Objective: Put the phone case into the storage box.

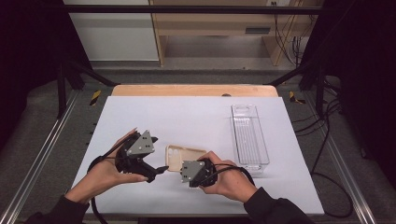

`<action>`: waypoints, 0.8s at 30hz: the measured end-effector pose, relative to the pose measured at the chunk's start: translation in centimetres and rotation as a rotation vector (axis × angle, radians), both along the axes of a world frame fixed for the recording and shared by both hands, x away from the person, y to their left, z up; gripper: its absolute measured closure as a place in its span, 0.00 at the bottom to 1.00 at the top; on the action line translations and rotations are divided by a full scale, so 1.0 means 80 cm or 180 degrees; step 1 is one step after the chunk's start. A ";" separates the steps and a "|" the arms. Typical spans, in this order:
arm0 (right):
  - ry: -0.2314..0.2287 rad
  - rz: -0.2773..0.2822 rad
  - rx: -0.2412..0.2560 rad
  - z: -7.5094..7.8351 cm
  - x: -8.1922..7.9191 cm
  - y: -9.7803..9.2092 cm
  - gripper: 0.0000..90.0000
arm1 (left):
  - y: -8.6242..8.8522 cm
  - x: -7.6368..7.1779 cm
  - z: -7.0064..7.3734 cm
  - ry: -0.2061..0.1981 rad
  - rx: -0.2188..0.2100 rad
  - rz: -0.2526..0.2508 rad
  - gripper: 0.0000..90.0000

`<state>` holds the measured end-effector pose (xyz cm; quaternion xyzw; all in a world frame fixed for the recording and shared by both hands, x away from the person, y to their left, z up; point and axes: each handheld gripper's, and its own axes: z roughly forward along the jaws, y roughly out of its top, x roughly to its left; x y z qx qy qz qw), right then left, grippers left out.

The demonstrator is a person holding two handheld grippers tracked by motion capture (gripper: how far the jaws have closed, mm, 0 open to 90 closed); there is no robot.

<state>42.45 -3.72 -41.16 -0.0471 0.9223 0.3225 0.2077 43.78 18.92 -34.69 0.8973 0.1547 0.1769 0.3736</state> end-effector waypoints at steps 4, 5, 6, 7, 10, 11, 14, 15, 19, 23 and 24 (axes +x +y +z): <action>0.0025 -0.0043 -0.0012 0.000 0.003 -0.001 0.96 | 0.007 0.002 0.002 -0.0029 -0.0073 0.0066 0.06; 0.0015 -0.0033 -0.0010 0.000 0.003 -0.001 0.96 | 0.008 0.002 0.003 -0.0036 -0.0096 0.0075 0.06; 0.0017 -0.0034 -0.0009 0.000 0.003 -0.002 0.96 | 0.008 0.002 0.003 -0.0036 -0.0096 0.0075 0.06; 0.0020 -0.0040 -0.0009 0.000 0.003 -0.002 0.96 | 0.009 0.002 0.003 -0.0041 -0.0125 0.0092 0.06; 0.0023 -0.0038 -0.0005 0.000 0.004 -0.002 0.96 | 0.013 0.002 0.005 -0.0061 -0.0185 0.0132 0.05; 0.0023 -0.0038 -0.0005 0.000 0.004 -0.002 0.96 | 0.014 0.003 0.005 -0.0072 -0.0199 0.0140 0.05; 0.0016 -0.0036 -0.0020 0.000 0.004 -0.003 0.96 | 0.016 0.003 0.006 -0.0148 -0.0226 0.0182 0.05; 0.0020 -0.0051 -0.0015 0.000 0.004 -0.003 0.96 | 0.017 0.003 0.007 -0.0183 -0.0231 0.0192 0.05; 0.0008 -0.0042 -0.0005 0.000 0.005 -0.004 0.96 | 0.020 0.004 0.009 -0.0238 -0.0317 0.0272 0.06; -0.0008 -0.0052 0.0010 0.000 0.006 -0.004 0.96 | 0.027 0.002 0.010 -0.0322 -0.0483 0.0416 0.05; -0.0007 -0.0057 0.0014 0.000 0.006 -0.004 0.96 | 0.028 0.001 0.010 -0.0320 -0.0506 0.0438 0.05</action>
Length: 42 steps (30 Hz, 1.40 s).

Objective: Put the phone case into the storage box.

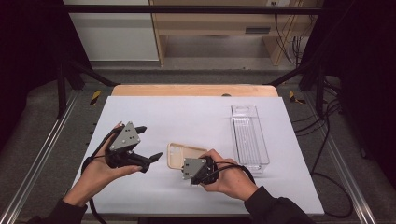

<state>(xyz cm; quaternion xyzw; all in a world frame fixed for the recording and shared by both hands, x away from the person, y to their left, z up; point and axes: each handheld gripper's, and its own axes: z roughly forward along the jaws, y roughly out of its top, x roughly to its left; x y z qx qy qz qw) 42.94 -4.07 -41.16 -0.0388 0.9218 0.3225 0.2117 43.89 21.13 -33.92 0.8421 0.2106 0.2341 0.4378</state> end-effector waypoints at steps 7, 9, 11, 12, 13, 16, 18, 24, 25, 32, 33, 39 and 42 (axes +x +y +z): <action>-0.0041 -0.0074 0.0040 0.002 0.002 -0.003 0.96 | 0.001 -0.010 -0.001 -0.0094 -0.0079 0.0194 0.04; -0.0043 -0.0120 0.0052 0.004 0.003 -0.005 0.96 | 0.004 -0.012 -0.004 -0.0101 -0.0134 0.0330 0.05; -0.0052 -0.0139 0.0080 0.004 0.004 -0.005 0.96 | 0.006 -0.012 -0.005 -0.0126 -0.0162 0.0362 0.05; -0.0059 -0.0160 0.0085 0.005 0.004 -0.006 0.96 | 0.008 -0.013 -0.006 -0.0119 -0.0196 0.0394 0.05; -0.0062 -0.0217 0.0114 0.006 0.005 -0.006 0.96 | 0.010 -0.013 -0.008 -0.0121 -0.0235 0.0436 0.05; -0.0082 -0.0320 0.0168 0.009 0.008 -0.009 0.96 | 0.019 -0.015 -0.014 -0.0150 -0.0337 0.0572 0.05; -0.0083 -0.0418 0.0243 0.010 0.011 -0.010 0.96 | 0.023 -0.015 -0.017 -0.0186 -0.0447 0.0622 0.05; -0.0032 -0.0635 0.0474 0.017 0.021 -0.013 0.96 | 0.029 -0.019 -0.035 -0.0174 -0.0612 0.0751 0.05; -0.0032 -0.0635 0.0474 0.017 0.021 -0.013 0.96 | 0.029 -0.019 -0.035 -0.0174 -0.0612 0.0751 0.05; 0.0077 -0.0859 0.0738 0.023 0.034 -0.021 0.96 | 0.041 -0.024 -0.063 -0.0186 -0.0668 0.0937 0.06; 0.0077 -0.0859 0.0738 0.023 0.034 -0.021 0.96 | 0.042 -0.024 -0.066 -0.0190 -0.0664 0.0962 0.06; 0.0171 -0.0997 0.0985 0.030 0.043 -0.032 0.96 | 0.043 -0.025 -0.084 -0.0203 -0.0676 0.1017 0.06; 0.0197 -0.1087 0.1115 0.035 0.048 -0.039 0.96 | 0.043 -0.025 -0.094 -0.0197 -0.0686 0.1025 0.06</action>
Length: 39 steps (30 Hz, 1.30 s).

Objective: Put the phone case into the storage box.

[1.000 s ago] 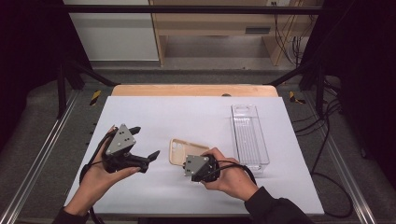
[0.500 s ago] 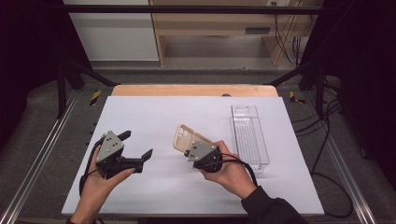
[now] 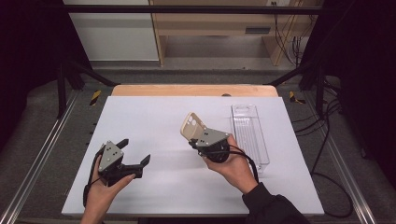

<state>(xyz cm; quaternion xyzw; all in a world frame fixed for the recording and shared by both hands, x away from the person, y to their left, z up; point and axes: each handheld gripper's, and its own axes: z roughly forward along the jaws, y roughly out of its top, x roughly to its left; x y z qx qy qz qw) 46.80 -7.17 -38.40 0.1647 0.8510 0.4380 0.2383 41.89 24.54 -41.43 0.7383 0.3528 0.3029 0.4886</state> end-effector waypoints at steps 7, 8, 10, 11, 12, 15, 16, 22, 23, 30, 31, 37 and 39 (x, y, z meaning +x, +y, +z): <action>0.0010 -0.0220 0.0313 0.009 0.009 -0.013 0.96 | 0.003 0.001 -0.016 0.0015 -0.0034 0.0026 0.06; 0.0019 -0.0260 0.0357 0.011 0.011 -0.015 0.96 | 0.004 0.000 -0.021 0.0019 -0.0039 0.0035 0.06; 0.0023 -0.0314 0.0438 0.014 0.013 -0.019 0.96 | 0.005 0.000 -0.025 0.0028 -0.0040 0.0049 0.06; 0.0025 -0.0342 0.0478 0.016 0.015 -0.021 0.96 | 0.006 0.000 -0.026 0.0027 -0.0036 0.0052 0.06; 0.0014 -0.0369 0.0510 0.019 0.016 -0.024 0.96 | 0.007 -0.001 -0.027 0.0031 -0.0038 0.0064 0.06; -0.0007 -0.0439 0.0623 0.028 0.021 -0.030 0.96 | 0.011 -0.002 -0.029 0.0015 -0.0088 0.0106 0.06; -0.0008 -0.0459 0.0672 0.031 0.022 -0.032 0.96 | 0.012 -0.003 -0.030 0.0007 -0.0103 0.0120 0.06; -0.0051 -0.0650 0.0875 0.048 0.029 -0.046 0.96 | 0.016 -0.005 -0.031 -0.0039 -0.0166 0.0172 0.06; -0.0070 -0.0682 0.0903 0.050 0.030 -0.049 0.96 | 0.016 -0.005 -0.032 -0.0039 -0.0170 0.0176 0.06; -0.0157 -0.0945 0.1089 0.063 0.034 -0.067 0.96 | 0.017 -0.006 -0.036 -0.0021 -0.0176 0.0189 0.06; -0.0154 -0.0993 0.1127 0.064 0.035 -0.070 0.96 | 0.017 -0.006 -0.037 -0.0023 -0.0176 0.0191 0.06; -0.0172 -0.1138 0.1266 0.070 0.037 -0.086 0.96 | 0.017 -0.007 -0.039 -0.0038 -0.0218 0.0208 0.06; -0.0204 -0.1219 0.1319 0.074 0.039 -0.094 0.96 | 0.018 -0.007 -0.041 -0.0035 -0.0247 0.0214 0.05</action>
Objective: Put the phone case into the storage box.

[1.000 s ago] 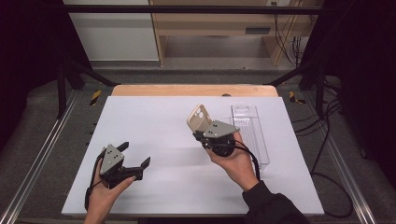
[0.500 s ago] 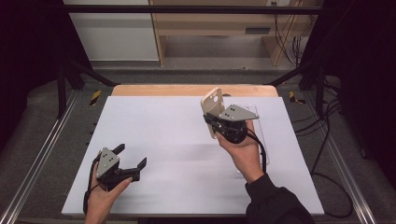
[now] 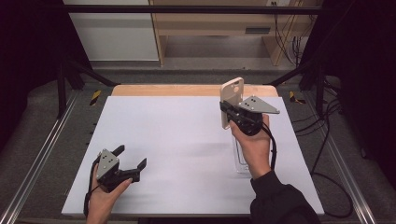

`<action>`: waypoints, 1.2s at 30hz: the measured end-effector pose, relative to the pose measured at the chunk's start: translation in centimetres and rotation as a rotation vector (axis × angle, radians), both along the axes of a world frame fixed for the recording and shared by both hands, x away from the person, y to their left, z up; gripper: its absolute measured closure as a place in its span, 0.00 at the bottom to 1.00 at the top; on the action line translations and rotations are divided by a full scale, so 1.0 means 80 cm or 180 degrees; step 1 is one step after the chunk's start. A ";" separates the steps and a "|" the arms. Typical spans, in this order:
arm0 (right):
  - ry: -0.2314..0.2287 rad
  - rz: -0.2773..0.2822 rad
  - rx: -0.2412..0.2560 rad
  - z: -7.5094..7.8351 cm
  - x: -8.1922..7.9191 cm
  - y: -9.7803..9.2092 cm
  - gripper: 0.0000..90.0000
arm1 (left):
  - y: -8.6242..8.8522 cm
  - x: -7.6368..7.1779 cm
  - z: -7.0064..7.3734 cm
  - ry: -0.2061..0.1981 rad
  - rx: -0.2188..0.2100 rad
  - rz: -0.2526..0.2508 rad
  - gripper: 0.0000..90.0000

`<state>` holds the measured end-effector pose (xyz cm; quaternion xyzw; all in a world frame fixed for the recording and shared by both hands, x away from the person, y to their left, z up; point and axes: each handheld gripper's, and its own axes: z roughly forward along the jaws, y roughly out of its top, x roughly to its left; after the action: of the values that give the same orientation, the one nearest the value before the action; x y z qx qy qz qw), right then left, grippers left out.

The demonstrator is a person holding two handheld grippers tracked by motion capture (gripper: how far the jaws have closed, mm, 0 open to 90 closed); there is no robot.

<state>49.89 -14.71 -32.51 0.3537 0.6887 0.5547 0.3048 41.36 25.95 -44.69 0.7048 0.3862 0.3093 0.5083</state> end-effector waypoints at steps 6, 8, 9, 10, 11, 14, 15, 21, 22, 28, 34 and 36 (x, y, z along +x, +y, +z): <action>-0.0024 -0.0184 0.0090 0.008 0.004 -0.020 0.97 | 0.000 0.000 -0.001 -0.0001 -0.0040 -0.0001 0.05; 0.0001 -0.0232 0.0123 0.009 0.006 -0.026 0.97 | 0.000 0.000 -0.001 -0.0003 -0.0050 0.0006 0.05; 0.0002 -0.0250 0.0129 0.008 0.007 -0.029 0.97 | 0.001 0.000 -0.001 -0.0003 -0.0050 0.0011 0.05; 0.0013 -0.0283 0.0132 0.008 0.008 -0.031 0.97 | 0.001 0.000 -0.001 -0.0003 -0.0050 0.0011 0.05; 0.0015 -0.0304 0.0135 0.008 0.009 -0.033 0.97 | 0.001 0.000 -0.001 -0.0004 -0.0057 0.0016 0.05; 0.0038 -0.0353 0.0160 0.006 0.014 -0.037 0.97 | 0.001 0.000 -0.001 -0.0018 -0.0069 0.0022 0.05; 0.0044 -0.0366 0.0164 0.005 0.015 -0.039 0.97 | 0.001 -0.001 -0.002 -0.0024 -0.0081 0.0025 0.05; 0.0099 -0.0463 0.0188 0.000 0.027 -0.043 0.97 | 0.002 -0.001 -0.003 -0.0047 -0.0134 0.0048 0.05; 0.0117 -0.0472 0.0198 -0.001 0.030 -0.043 0.97 | 0.003 -0.001 -0.003 -0.0051 -0.0148 0.0052 0.05; 0.0170 -0.0525 0.0239 -0.006 0.041 -0.043 0.97 | 0.009 -0.002 -0.002 -0.0081 -0.0204 0.0058 0.05; 0.0186 -0.0599 0.0262 -0.009 0.047 -0.046 0.97 | 0.010 -0.003 -0.002 -0.0085 -0.0203 0.0054 0.05; 0.0186 -0.0607 0.0277 -0.010 0.050 -0.046 0.97 | 0.010 -0.003 -0.002 -0.0089 -0.0205 0.0052 0.05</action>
<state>53.86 -18.40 -33.34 0.4466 0.6358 0.5419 0.3203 41.12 26.76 -44.82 0.6805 0.3946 0.3107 0.5336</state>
